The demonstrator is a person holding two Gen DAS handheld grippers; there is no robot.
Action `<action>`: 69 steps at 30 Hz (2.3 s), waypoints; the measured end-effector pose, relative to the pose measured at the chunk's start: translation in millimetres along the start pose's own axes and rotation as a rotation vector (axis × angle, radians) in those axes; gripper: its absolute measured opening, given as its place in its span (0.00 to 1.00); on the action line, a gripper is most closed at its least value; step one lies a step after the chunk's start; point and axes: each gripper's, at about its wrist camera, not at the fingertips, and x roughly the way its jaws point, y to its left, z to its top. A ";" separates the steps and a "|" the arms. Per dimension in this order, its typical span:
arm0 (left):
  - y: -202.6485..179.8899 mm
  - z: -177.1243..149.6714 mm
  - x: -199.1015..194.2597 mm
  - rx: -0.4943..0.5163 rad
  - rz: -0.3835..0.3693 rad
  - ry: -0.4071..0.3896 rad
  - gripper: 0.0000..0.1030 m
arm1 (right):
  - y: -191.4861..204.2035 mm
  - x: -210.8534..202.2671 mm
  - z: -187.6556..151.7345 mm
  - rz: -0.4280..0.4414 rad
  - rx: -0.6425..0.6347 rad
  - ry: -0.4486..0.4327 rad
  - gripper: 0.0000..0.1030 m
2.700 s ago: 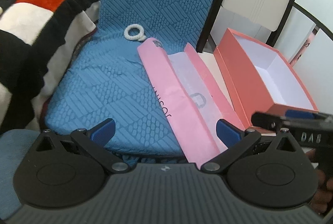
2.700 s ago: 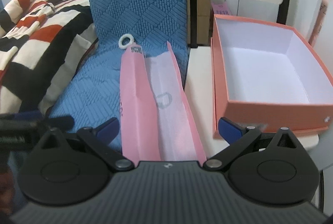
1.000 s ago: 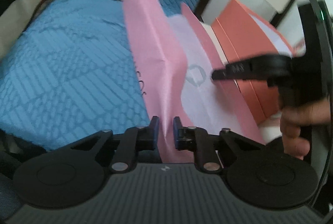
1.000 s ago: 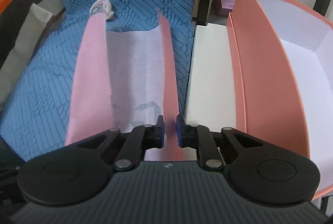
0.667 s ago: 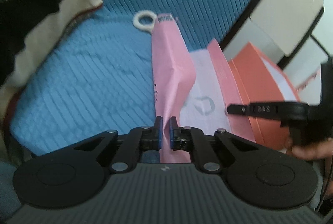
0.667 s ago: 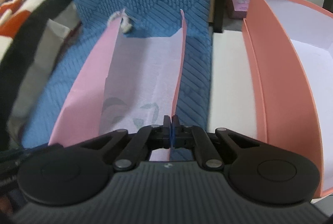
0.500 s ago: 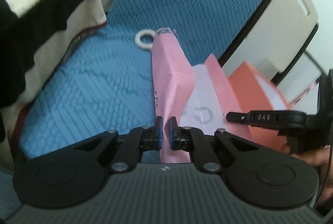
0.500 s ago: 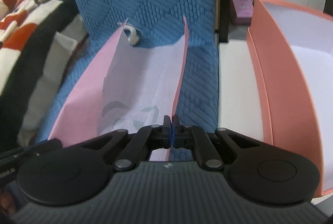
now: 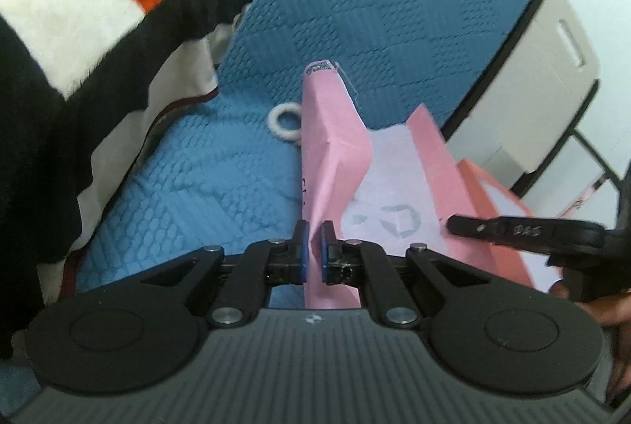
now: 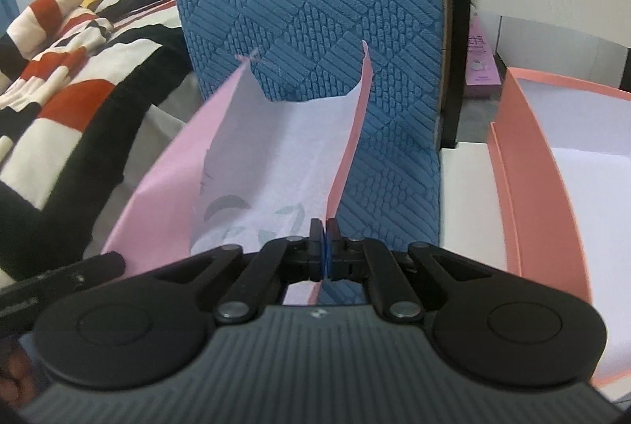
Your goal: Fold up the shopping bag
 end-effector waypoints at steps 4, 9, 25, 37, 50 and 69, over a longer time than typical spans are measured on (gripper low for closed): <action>15.9 0.9 26.2 -0.015 0.034 0.051 0.08 | 2.1 21.8 1.5 0.017 -0.001 0.024 0.04; 28.0 -0.6 66.2 0.010 0.112 0.145 0.08 | -8.8 53.1 -9.6 0.020 0.033 0.071 0.04; 21.6 -5.4 45.5 -0.014 0.118 0.128 0.11 | -30.1 81.5 -38.8 0.041 0.092 0.075 0.04; -23.4 -23.4 -20.0 -0.018 0.050 0.107 0.11 | -35.5 86.3 -38.6 0.059 0.115 0.084 0.04; -58.2 -86.9 -30.8 0.088 0.098 0.288 0.11 | -38.6 84.8 -42.0 0.055 0.105 0.084 0.04; -18.4 -70.0 -22.8 -0.053 0.154 0.120 0.11 | -39.5 86.7 -46.5 0.048 0.060 0.094 0.04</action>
